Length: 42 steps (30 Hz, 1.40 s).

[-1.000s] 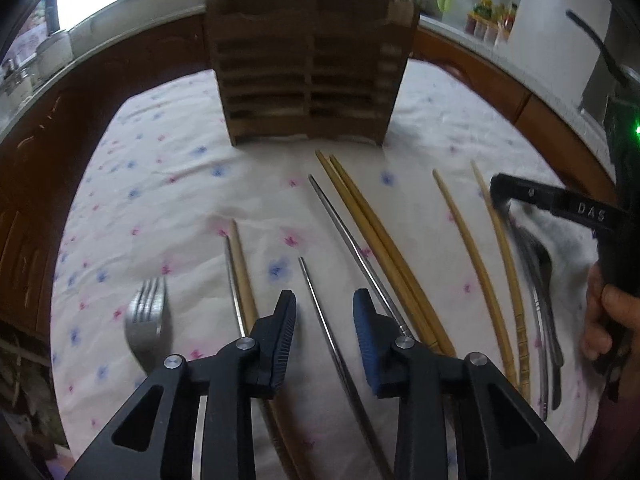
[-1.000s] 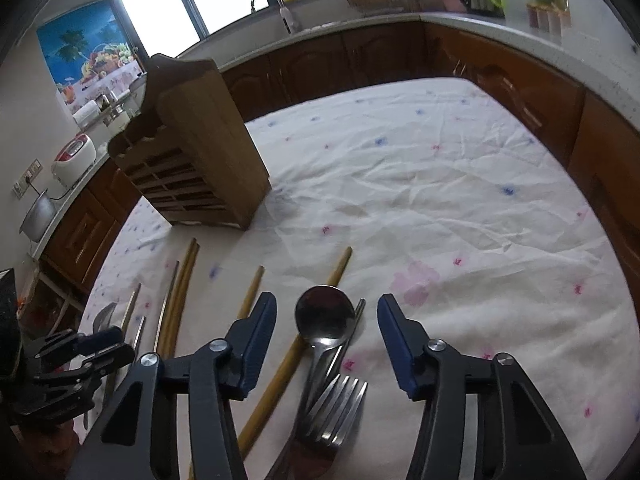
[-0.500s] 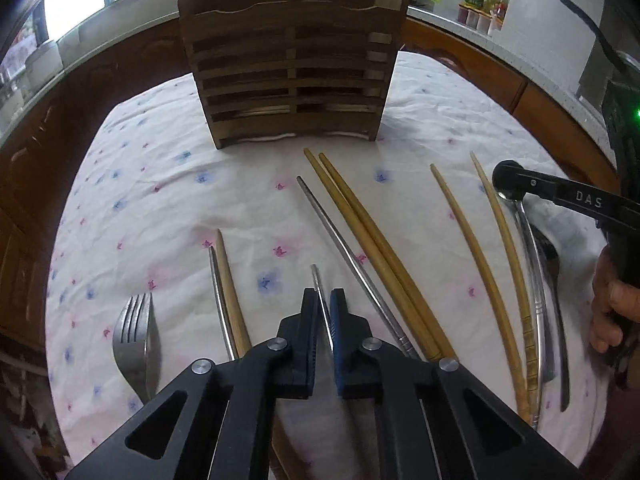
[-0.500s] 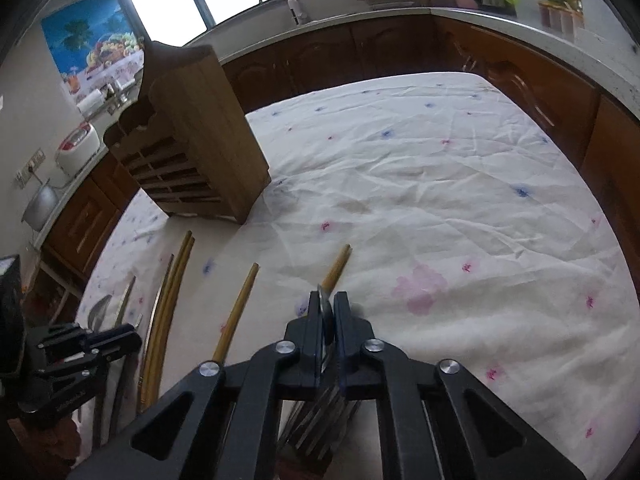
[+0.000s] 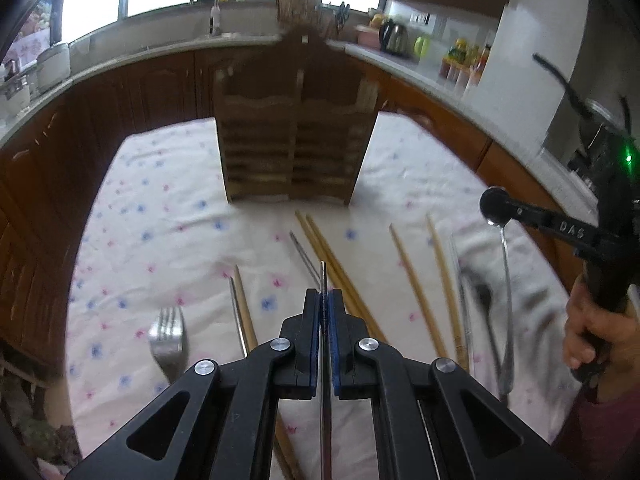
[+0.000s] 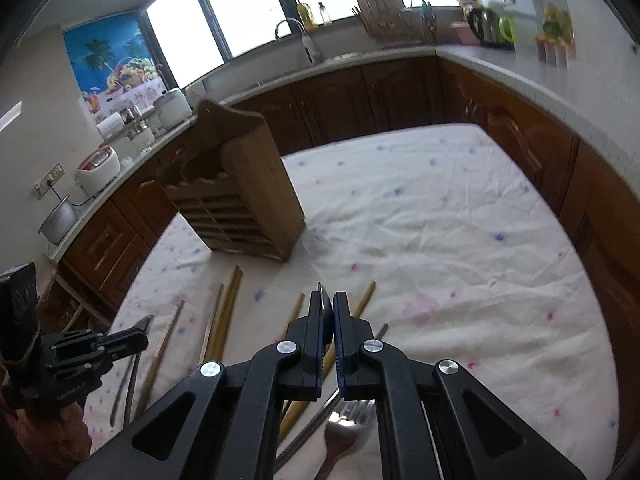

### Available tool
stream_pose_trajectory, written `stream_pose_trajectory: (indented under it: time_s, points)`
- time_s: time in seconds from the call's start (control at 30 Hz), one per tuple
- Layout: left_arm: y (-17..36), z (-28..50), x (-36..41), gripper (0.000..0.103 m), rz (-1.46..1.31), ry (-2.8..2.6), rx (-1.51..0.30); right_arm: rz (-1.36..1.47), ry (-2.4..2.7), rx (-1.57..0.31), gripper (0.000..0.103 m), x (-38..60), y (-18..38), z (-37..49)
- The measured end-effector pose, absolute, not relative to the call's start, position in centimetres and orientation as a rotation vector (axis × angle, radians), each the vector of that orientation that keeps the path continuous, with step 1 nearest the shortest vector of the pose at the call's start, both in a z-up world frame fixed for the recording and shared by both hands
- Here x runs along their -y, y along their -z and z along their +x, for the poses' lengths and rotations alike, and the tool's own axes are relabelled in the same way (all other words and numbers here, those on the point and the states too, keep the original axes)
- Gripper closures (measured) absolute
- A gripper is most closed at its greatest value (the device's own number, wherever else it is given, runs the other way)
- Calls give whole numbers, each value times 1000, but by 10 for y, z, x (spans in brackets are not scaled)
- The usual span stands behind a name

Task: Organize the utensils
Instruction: 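Lift and carry the steel chopstick and spoon over the wooden holder with both tools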

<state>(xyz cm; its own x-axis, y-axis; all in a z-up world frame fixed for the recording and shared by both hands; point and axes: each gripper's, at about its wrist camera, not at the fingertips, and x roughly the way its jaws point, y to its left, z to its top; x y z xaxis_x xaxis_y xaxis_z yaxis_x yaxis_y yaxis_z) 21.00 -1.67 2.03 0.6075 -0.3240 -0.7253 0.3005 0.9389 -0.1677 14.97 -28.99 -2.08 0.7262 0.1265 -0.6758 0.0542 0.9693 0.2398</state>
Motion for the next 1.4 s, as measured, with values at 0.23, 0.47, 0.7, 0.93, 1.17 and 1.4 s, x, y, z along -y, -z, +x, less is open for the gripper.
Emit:
stream_pose_trajectory:
  time_s: [0.23, 0.47, 0.7, 0.93, 1.17, 1.4]
  points:
    - [-63, 177, -10, 100, -77, 366, -735, 194, -61, -678, 99, 269, -15, 146]
    - [-83, 156, -29, 100, -112, 359, -663, 150, -55, -606, 99, 253, -36, 145]
    - [-87, 148, -46, 100, -171, 350, -603, 130, -18, -540, 99, 245, -46, 142]
    - [-92, 154, -55, 100, -198, 337, -572, 100, 29, -451, 99, 234, -53, 152]
    - [-106, 180, -61, 100, -228, 325, -513, 60, 90, -314, 99, 223, -62, 174]
    - [-130, 212, -67, 100, -228, 289, -386, 20, 187, -150, 99, 214, -84, 217]
